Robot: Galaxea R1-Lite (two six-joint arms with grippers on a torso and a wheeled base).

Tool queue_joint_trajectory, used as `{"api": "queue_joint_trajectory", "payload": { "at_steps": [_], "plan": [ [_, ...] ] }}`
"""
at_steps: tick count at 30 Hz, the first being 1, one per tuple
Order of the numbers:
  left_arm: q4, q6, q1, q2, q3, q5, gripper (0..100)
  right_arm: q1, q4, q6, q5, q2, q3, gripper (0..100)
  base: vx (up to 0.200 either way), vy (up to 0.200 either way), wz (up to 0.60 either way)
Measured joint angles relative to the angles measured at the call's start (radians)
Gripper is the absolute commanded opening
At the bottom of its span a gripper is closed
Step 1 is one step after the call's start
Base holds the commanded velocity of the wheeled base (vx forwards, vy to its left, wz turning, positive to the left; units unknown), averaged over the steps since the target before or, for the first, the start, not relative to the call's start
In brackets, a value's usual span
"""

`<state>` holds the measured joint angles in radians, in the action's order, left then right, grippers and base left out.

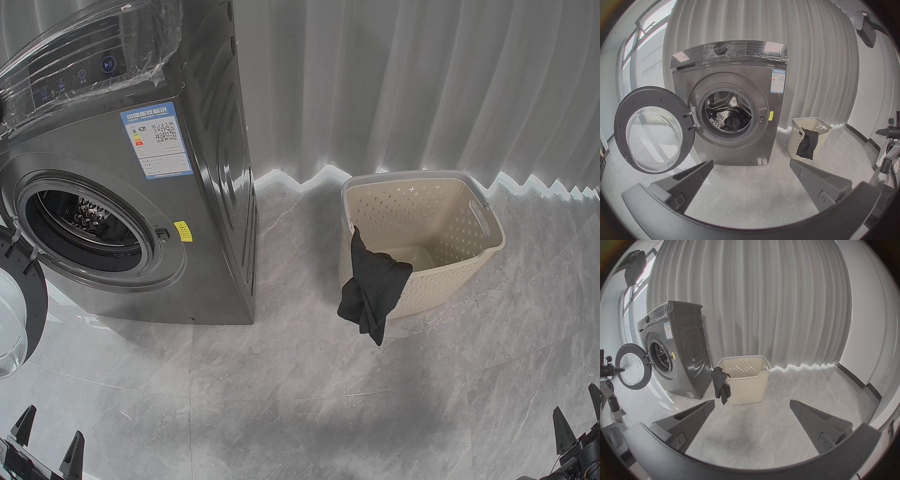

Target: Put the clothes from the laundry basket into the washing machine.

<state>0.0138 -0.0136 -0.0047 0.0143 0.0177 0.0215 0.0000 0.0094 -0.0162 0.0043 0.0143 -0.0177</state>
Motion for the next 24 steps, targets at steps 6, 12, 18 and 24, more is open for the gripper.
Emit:
{"api": "queue_joint_trajectory", "payload": {
  "at_steps": [6, 12, 18, 24],
  "plan": [
    [0.001, -0.001, 0.0, 0.0, 0.0, -0.001, 100, 0.0, 0.0, 0.0, 0.0, 0.0, 0.0, 100, 0.0, 0.0, 0.0],
    [0.0, 0.0, 0.0, 0.001, 0.0, -0.001, 100, 0.0, 0.0, 0.0, 0.0, 0.001, 0.0, 100, 0.0, 0.0, 0.0],
    [0.0, 0.0, 0.0, 0.001, 0.0, -0.001, 100, 0.0, 0.0, 0.0, 0.0, 0.001, 0.0, 100, 0.0, -0.2, 0.0],
    [0.0, 0.0, 0.0, 0.001, 0.0, -0.001, 100, 0.0, 0.011, 0.0, 0.004, 0.001, 0.0, 100, 0.0, -0.2, 0.0]
  ]
}}
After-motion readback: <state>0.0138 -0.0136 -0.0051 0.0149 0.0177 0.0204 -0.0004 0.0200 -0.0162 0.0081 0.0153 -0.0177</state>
